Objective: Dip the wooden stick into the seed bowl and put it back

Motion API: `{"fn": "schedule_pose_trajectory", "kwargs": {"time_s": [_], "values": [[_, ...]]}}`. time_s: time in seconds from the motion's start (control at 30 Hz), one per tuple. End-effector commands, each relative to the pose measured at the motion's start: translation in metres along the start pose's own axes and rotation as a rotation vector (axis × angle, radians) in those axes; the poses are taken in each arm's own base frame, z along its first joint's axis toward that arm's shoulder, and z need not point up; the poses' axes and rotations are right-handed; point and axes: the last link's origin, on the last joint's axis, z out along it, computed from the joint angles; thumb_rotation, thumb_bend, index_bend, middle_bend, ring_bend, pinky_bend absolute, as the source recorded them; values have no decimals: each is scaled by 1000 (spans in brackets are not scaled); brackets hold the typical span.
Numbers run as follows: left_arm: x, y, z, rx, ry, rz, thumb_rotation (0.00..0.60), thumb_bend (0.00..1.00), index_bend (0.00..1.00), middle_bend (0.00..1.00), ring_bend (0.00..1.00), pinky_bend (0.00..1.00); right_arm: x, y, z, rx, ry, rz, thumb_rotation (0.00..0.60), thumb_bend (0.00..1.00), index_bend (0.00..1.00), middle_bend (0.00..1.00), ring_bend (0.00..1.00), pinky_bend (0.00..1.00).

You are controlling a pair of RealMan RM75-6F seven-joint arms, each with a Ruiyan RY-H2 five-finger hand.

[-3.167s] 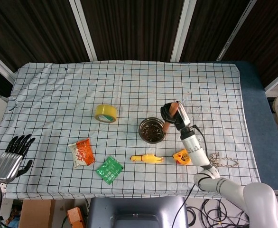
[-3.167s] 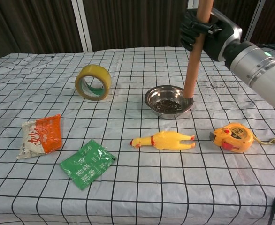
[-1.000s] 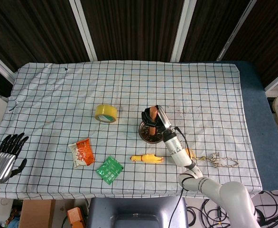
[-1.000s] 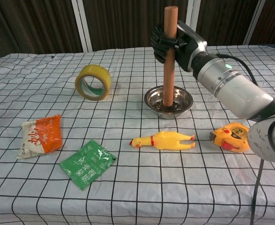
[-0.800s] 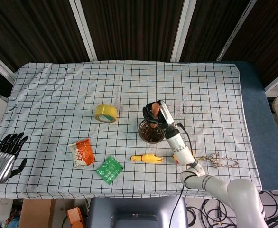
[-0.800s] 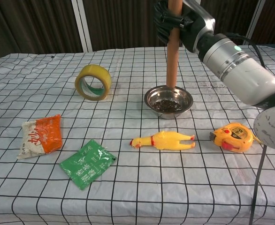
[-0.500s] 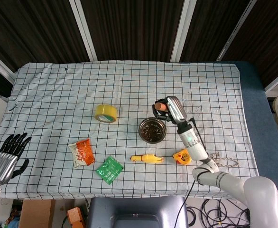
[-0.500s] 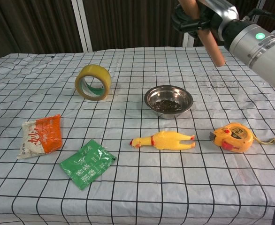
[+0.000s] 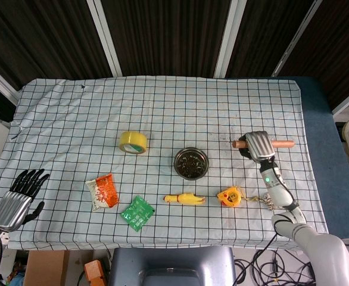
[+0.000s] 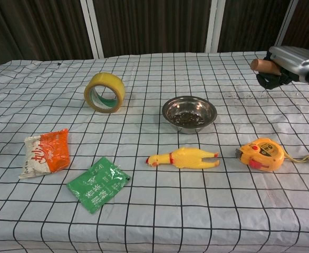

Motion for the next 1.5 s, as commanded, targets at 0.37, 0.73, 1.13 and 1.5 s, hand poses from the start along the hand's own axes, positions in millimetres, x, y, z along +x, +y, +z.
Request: {"fn": "schedule_pose_trajectory", "kwargs": {"time_s": [0.37, 0.73, 1.13, 1.5], "values": [[-2, 0, 0, 6, -12, 1, 600, 421, 0, 0, 0, 59, -48, -6, -4, -39, -175, 38, 600, 624, 657, 600, 480, 521], [-7, -4, -8, 24, -24, 0, 600, 422, 0, 0, 0, 60, -40, -4, -4, -21, -198, 33, 600, 391, 125, 256, 203, 347], [-10, -5, -8, 33, -28, -8, 600, 423, 0, 0, 0, 60, -28, -5, -9, 17, -221, 8, 529, 300, 48, 203, 154, 299], [-7, -6, -8, 34, -19, -7, 600, 423, 0, 0, 0, 60, -26, -4, -13, 20, -239, -30, 489, 258, 10, 189, 137, 279]]}}
